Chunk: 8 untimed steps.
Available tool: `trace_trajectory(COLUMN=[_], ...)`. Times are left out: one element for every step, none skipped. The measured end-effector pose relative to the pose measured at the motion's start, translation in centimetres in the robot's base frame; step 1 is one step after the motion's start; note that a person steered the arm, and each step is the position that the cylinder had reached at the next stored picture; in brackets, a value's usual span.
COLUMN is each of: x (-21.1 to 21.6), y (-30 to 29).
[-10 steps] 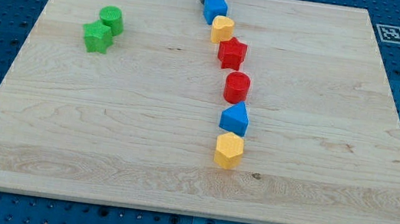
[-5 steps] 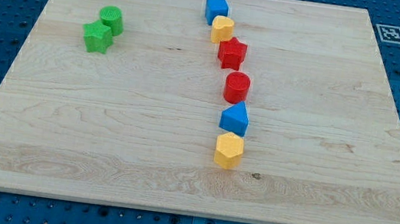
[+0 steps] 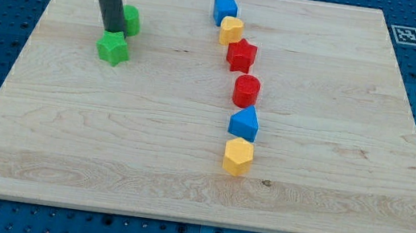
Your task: Push the green circle towards the top center
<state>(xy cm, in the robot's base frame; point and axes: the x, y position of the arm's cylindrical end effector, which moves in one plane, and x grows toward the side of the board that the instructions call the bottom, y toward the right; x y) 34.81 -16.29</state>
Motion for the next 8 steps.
trace_trajectory(x=[-1.1, -2.6, -3.6, -4.8, -6.2, -8.4, -10.2, -10.4], y=[0.2, 0.0, 0.0, 0.0, 0.0, 0.0, 0.0, 0.4])
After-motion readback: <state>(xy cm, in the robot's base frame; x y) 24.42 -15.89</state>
